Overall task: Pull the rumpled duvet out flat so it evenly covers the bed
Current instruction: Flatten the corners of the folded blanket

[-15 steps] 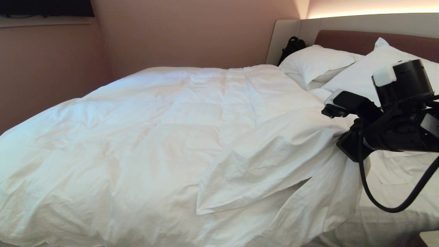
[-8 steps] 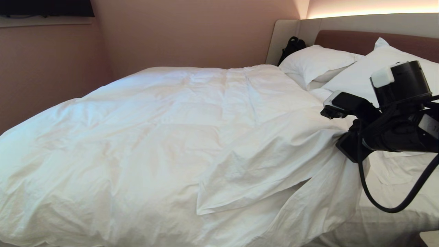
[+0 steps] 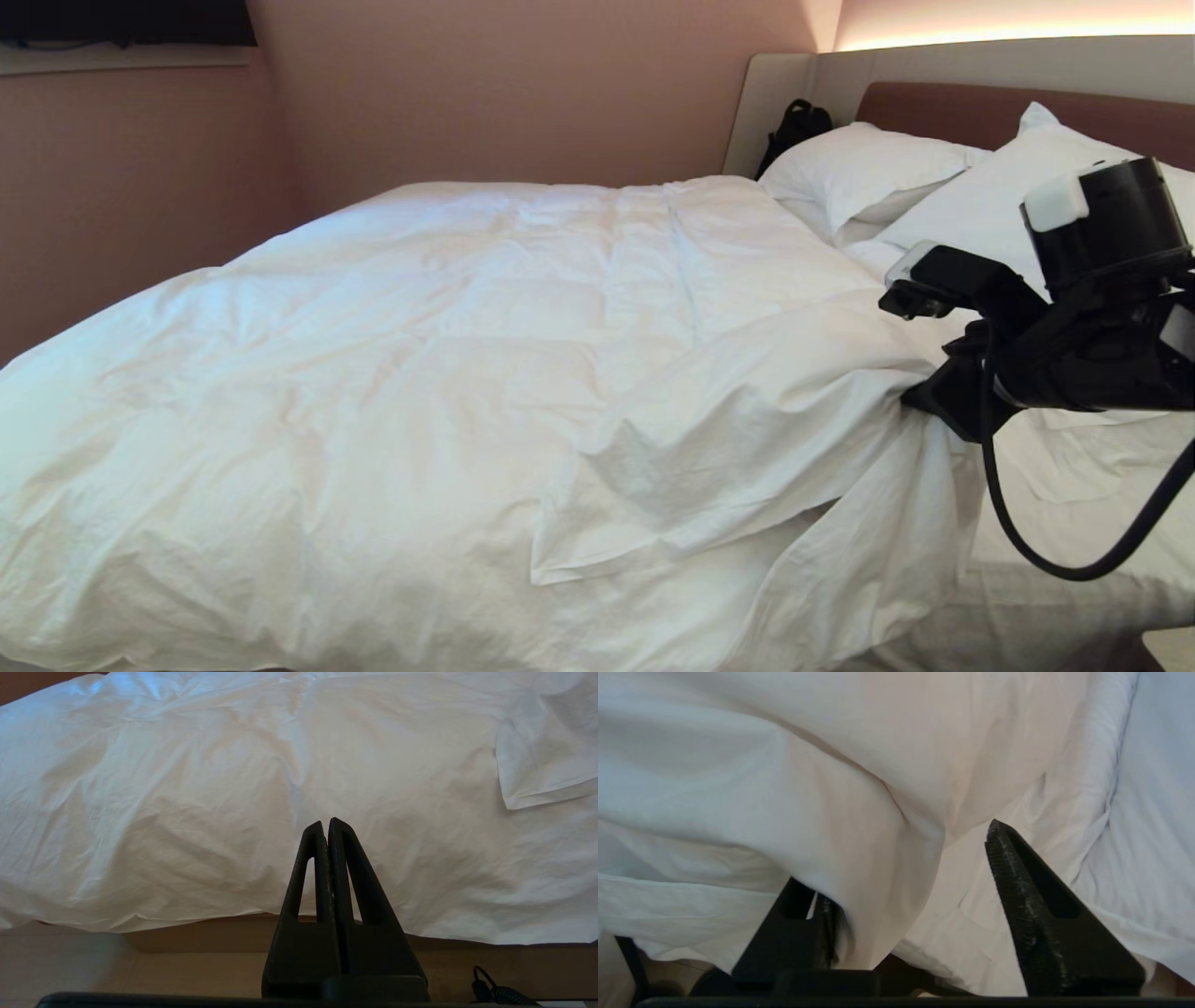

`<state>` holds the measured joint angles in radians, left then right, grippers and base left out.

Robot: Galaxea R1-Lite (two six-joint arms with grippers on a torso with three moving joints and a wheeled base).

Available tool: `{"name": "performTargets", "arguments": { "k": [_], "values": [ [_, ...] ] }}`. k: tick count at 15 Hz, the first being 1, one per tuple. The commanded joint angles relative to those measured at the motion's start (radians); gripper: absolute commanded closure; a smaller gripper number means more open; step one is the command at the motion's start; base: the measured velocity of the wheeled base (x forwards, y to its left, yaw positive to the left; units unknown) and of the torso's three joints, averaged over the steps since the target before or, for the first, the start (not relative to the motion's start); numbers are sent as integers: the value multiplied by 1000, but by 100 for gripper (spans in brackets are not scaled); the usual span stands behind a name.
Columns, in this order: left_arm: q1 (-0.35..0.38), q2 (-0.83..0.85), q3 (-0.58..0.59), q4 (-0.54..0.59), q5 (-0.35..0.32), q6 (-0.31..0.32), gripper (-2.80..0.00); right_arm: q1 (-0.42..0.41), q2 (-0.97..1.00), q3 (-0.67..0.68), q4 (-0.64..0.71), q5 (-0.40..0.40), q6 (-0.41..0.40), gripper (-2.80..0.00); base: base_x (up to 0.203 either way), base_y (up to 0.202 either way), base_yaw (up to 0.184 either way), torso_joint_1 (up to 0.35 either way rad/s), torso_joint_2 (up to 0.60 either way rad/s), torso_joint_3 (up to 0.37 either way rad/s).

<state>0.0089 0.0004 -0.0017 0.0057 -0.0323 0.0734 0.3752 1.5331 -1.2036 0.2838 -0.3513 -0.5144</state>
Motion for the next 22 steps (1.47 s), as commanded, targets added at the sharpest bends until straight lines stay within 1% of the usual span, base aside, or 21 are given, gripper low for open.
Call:
{"name": "performTargets", "arguments": {
  "k": [1,2,3,4,5,6,7,9,10,13,16,19,20,21,22],
  "values": [
    [0,0,0,0,0,0,0,1,-16,0,6,180,-19,-280,0,0,0,0,0,0],
    [0,0,0,0,0,0,0,1,-19,-4,13,280,-24,-280,0,0,0,0,0,0],
    [0,0,0,0,0,0,0,1,-21,-10,23,342,-26,-280,0,0,0,0,0,0],
    [0,0,0,0,0,0,0,0,-21,-14,25,388,-25,-280,0,0,0,0,0,0],
    [0,0,0,0,0,0,0,0,-17,-20,24,507,-21,-280,0,0,0,0,0,0],
    [0,0,0,0,0,0,0,-3,-10,-28,24,599,-17,-280,0,0,0,0,0,0],
    [0,0,0,0,0,0,0,-9,3,-41,24,643,-13,-280,0,0,0,0,0,0],
    [0,0,0,0,0,0,0,-9,25,-61,23,649,35,-280,0,0,0,0,0,0],
    [0,0,0,0,0,0,0,-9,24,-63,17,650,73,-280,0,0,0,0,0,0],
    [0,0,0,0,0,0,0,-7,6,-62,-21,654,129,-280,0,0,0,0,0,0],
    [0,0,0,0,0,0,0,-1,19,-102,-99,654,282,-280,0,0,0,0,0,0],
    [0,0,0,0,0,0,0,1,61,-172,-120,628,399,-280,0,0,0,0,0,0],
    [0,0,0,0,0,0,0,1,69,-183,-120,607,417,-280,0,0,0,0,0,0],
    [0,0,0,0,0,0,0,3,89,-211,-121,529,448,0,0,0,0,0,0,0],
    [0,0,0,0,0,0,0,8,104,-227,-120,457,458,0,0,0,0,0,0,0]
  ]
}}
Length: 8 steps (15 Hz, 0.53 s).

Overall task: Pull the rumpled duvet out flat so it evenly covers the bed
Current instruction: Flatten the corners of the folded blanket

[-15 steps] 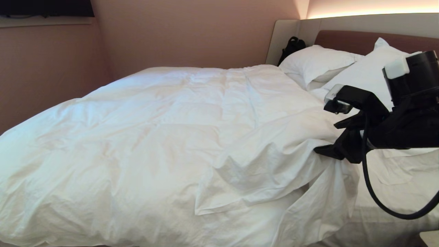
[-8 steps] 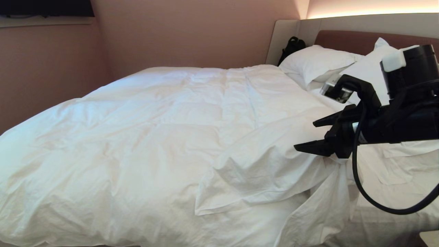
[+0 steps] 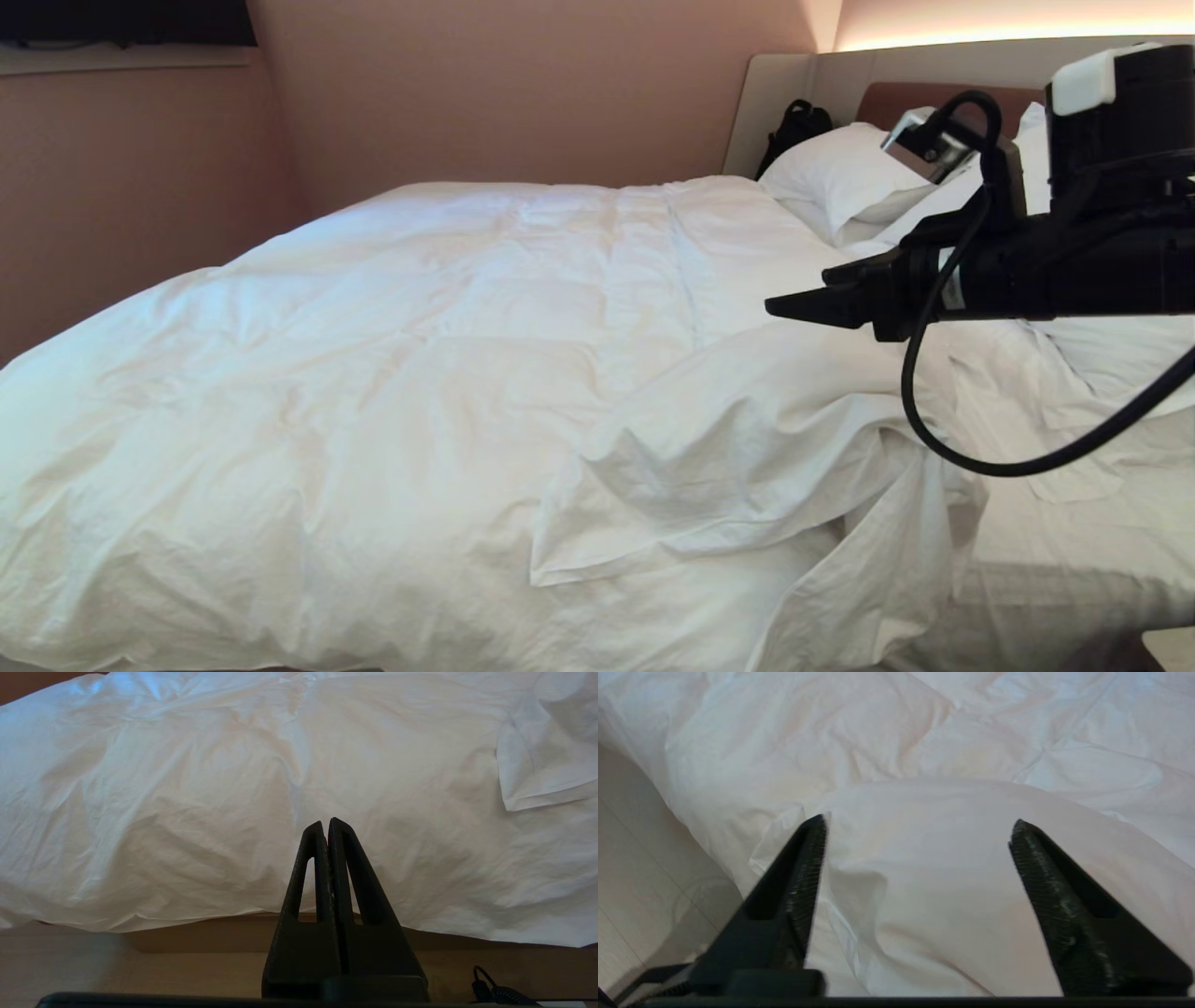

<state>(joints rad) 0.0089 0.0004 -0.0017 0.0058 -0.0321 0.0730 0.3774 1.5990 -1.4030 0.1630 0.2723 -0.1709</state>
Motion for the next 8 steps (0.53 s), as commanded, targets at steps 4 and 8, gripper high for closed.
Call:
{"name": "performTargets", "arguments": {
  "k": [4,8],
  "values": [
    [0,0,0,0,0,1,0,42,51,-58,16,-300,126,0,0,0,0,0,0,0],
    [0,0,0,0,0,1,0,55,50,-144,176,-323,169,0,0,0,0,0,0,0]
  ]
}}
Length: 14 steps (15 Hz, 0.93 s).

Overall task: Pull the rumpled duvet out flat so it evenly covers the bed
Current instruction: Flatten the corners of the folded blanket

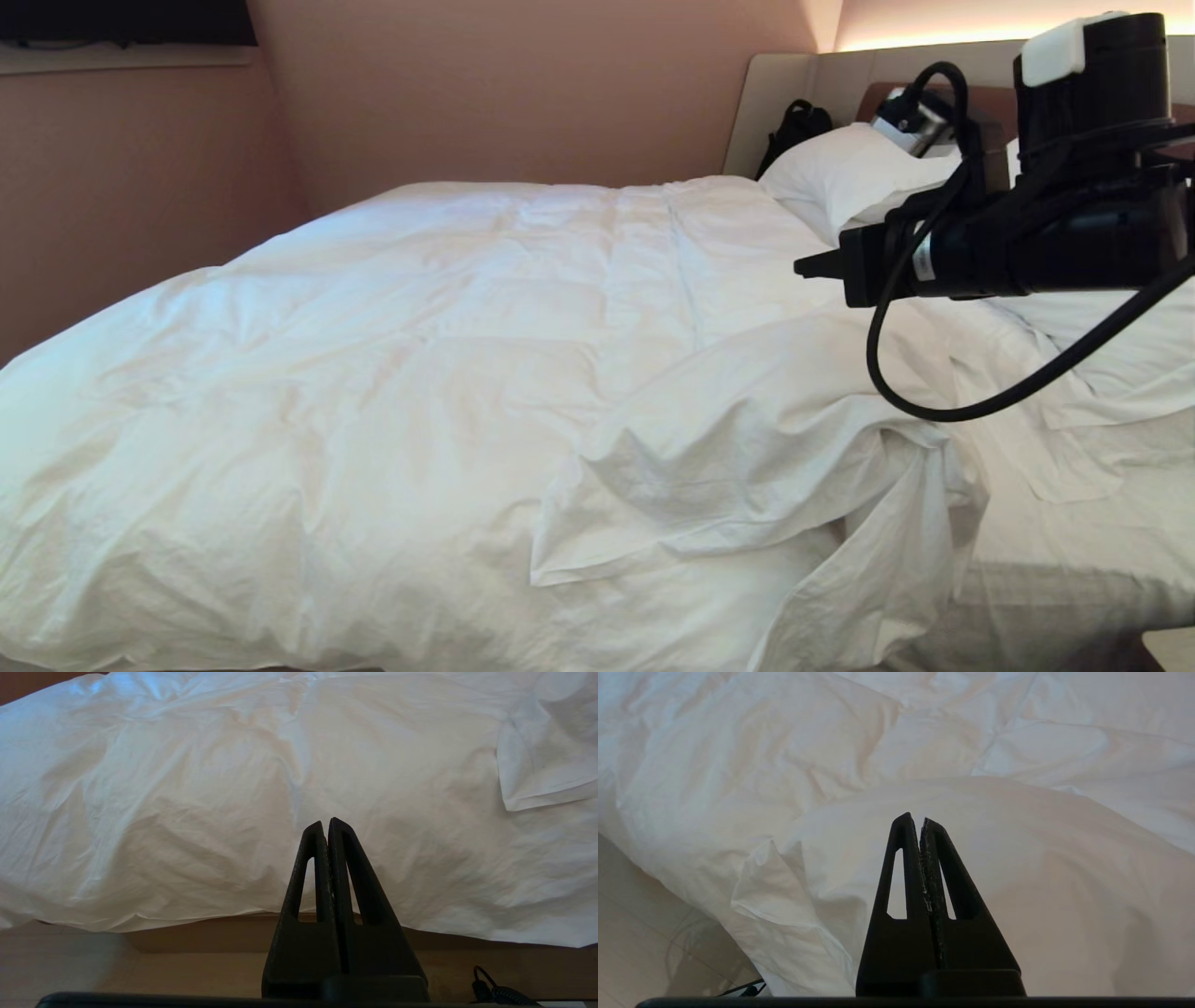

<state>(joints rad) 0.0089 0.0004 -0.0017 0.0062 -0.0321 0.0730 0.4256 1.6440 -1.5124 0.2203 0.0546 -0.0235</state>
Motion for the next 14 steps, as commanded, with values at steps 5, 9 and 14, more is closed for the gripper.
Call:
{"name": "performTargets", "arguments": {
  "k": [5,9,14],
  "values": [
    [0,0,0,0,0,1,0,57,73,-212,401,-172,110,0,0,0,0,0,0,0],
    [0,0,0,0,0,1,0,61,72,-218,462,-169,110,0,0,0,0,0,0,0],
    [0,0,0,0,0,1,0,73,33,-186,462,-188,109,0,0,0,0,0,0,0]
  ]
}}
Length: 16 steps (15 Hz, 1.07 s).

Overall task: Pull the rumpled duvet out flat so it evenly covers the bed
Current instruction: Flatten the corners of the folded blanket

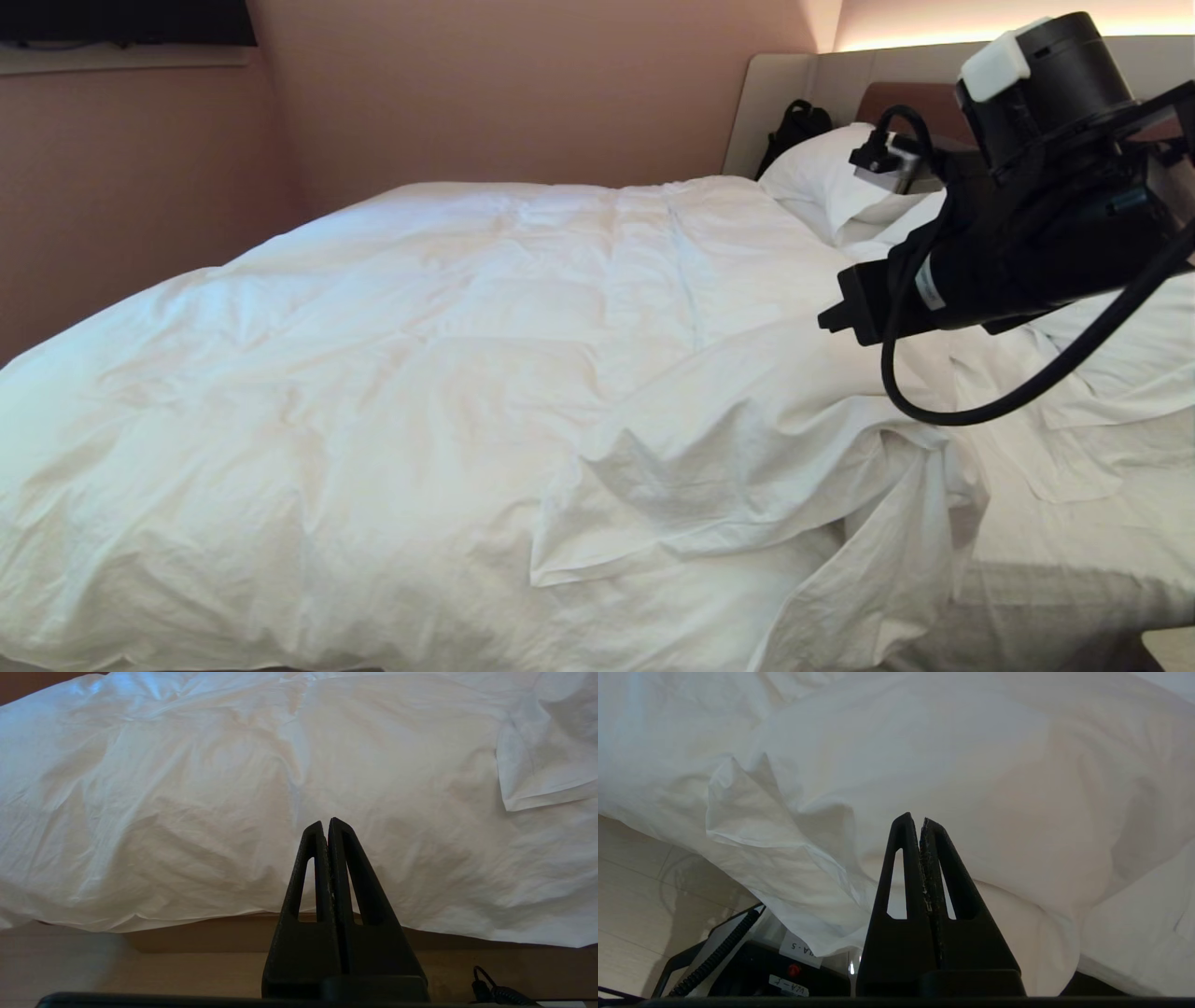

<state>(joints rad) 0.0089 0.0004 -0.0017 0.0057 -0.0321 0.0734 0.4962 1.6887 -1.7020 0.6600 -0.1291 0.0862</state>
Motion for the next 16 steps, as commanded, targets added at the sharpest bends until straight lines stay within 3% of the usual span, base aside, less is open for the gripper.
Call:
{"name": "performTargets", "arguments": {
  "k": [1,3,9,12,14,16],
  "values": [
    [0,0,0,0,0,0,0,5,-3,6,23,-28,-1,0,0,0,0,0,0,0],
    [0,0,0,0,0,0,0,16,6,12,27,-79,-13,0,0,0,0,0,0,0],
    [0,0,0,0,0,0,0,38,-35,92,24,-125,-75,0,0,0,0,0,0,0],
    [0,0,0,0,0,0,0,98,-113,156,19,-185,-104,0,0,0,0,0,0,0],
    [0,0,0,0,0,0,0,125,-127,155,21,-228,-42,0,0,0,0,0,0,0],
    [0,0,0,0,0,0,0,182,-138,160,25,-325,104,0,0,0,0,0,0,0]
  ]
}}
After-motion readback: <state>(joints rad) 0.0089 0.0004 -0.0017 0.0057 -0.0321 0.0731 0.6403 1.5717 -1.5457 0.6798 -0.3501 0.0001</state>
